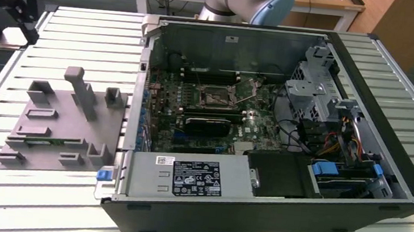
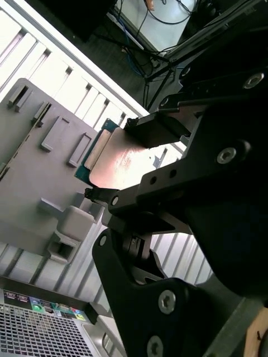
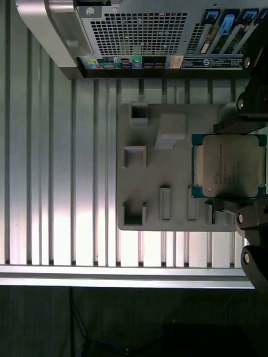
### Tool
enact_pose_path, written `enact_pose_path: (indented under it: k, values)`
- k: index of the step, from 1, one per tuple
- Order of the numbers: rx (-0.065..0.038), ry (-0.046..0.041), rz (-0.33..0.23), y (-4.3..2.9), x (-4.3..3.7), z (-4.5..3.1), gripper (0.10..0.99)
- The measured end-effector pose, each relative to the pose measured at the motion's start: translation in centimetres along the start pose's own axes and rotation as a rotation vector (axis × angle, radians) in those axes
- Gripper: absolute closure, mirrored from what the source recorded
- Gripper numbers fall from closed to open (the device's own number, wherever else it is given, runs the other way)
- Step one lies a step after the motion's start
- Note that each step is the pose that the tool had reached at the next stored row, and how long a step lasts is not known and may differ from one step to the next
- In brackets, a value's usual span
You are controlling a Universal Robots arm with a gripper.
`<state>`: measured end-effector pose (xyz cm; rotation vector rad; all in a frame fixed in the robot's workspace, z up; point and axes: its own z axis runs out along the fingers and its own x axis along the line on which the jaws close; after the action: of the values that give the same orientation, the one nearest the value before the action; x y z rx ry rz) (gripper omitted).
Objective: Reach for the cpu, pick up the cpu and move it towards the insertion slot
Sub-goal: 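Pick up the cpu and move it towards the insertion slot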
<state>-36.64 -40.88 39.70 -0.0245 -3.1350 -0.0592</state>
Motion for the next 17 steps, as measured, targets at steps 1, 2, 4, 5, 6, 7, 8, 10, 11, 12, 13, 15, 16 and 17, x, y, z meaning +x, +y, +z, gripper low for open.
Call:
enact_pose_path:
  k: [1,2,4,5,6,7,8,10,11,12,13,15,16,17]
  values:
    - [0.000,0.0000,0.000,0.00,-0.16,0.00,0.545]
    - [0.000,0.0000,0.000,0.01,-0.31,0.00,0.545]
    - [0.000,0.0001,0.000,0.01,-0.61,-0.01,0.545]
    - [0.000,0.0000,0.000,0.01,-0.78,0.00,0.545]
    - [0.000,0.0000,0.000,0.01,-0.96,-0.01,0.545]
    - [0.000,0.0000,0.000,0.02,-1.12,-0.01,0.545]
    - [0.000,0.0001,0.000,0.02,-1.29,-0.01,0.545]
    - [0.000,-0.0001,0.000,0.03,-1.61,-0.01,0.545]
    - [0.000,0.0001,0.000,0.03,-1.77,-0.01,0.545]
    - [0.000,0.0000,0.000,0.03,-1.93,-0.01,0.545]
    - [0.000,0.0001,0.000,0.04,-2.09,-0.01,0.545]
    - [0.000,0.0001,0.000,0.04,-2.42,-0.02,0.545]
    - [0.000,0.0001,0.000,0.04,-2.57,-0.02,0.545]
    - [0.000,0.0000,0.000,0.05,-2.72,-0.02,0.545]
